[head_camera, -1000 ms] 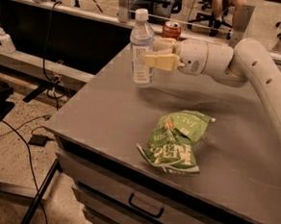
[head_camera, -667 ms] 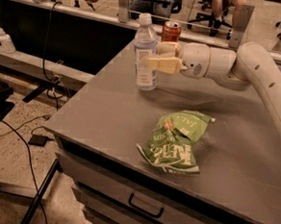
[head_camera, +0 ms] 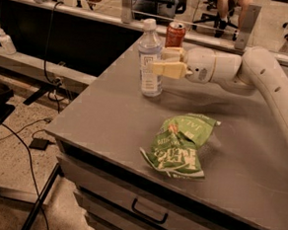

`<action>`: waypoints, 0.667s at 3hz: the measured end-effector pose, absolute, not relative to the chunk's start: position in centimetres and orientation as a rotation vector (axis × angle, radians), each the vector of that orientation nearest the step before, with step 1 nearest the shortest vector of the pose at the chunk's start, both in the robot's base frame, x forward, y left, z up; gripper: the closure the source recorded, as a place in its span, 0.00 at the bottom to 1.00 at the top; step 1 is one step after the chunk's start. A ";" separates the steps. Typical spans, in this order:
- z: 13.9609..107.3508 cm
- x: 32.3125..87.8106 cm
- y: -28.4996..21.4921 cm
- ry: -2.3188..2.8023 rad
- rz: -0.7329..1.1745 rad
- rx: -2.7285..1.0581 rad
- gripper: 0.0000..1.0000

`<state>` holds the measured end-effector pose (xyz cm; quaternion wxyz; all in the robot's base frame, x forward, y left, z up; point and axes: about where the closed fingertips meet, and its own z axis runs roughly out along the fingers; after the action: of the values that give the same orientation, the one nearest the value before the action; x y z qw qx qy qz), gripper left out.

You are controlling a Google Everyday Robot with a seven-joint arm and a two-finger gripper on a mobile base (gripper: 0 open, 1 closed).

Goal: Place blue plastic bottle upright

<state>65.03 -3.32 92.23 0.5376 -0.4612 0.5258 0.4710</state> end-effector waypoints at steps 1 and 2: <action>92.3 65.0 -3.0 1.248 1.125 -1.101 0.35; 92.3 64.9 -2.6 1.245 1.130 -1.106 0.04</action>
Offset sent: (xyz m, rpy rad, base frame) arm -0.0004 0.0028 0.0004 0.0004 -0.0003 0.0047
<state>64.91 -2.57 92.34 0.5351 -0.4644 0.5225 0.4745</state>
